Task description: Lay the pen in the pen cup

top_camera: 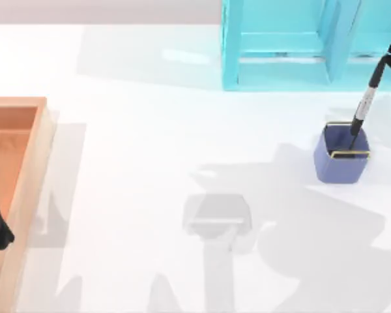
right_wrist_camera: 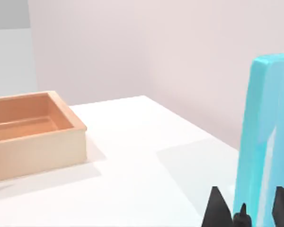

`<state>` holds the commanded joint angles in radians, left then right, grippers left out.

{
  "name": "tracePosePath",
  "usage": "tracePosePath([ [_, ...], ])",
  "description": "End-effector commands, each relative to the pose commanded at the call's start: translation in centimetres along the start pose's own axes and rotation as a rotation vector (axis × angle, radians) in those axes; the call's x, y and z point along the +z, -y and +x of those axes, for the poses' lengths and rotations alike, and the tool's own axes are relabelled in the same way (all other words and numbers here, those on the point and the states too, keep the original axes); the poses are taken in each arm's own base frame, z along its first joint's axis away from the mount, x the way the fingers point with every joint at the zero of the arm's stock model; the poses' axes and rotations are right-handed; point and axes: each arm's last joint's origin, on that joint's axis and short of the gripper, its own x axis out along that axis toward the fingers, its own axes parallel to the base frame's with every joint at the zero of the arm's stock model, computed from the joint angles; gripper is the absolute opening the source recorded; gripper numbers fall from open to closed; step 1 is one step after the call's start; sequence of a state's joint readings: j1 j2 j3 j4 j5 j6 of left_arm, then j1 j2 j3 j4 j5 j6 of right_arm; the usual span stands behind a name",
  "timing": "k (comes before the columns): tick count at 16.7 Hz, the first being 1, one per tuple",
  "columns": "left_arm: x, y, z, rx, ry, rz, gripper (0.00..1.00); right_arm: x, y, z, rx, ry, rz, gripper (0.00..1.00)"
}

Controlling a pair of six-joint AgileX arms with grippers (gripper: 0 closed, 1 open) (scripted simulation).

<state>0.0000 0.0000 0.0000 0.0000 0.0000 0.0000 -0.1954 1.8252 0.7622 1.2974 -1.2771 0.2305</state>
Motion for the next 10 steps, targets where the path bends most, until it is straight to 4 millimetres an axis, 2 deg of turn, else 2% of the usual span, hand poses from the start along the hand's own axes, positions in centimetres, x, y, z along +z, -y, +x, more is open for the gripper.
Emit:
tracePosePath([
  [7,0.00,0.00,0.00,0.000,0.000,0.000,1.00,0.00,0.00,0.00,0.000,0.000,0.000,0.98],
  [10,0.00,0.00,0.00,0.000,0.000,0.000,1.00,0.00,0.00,0.00,0.000,0.000,0.000,1.00],
])
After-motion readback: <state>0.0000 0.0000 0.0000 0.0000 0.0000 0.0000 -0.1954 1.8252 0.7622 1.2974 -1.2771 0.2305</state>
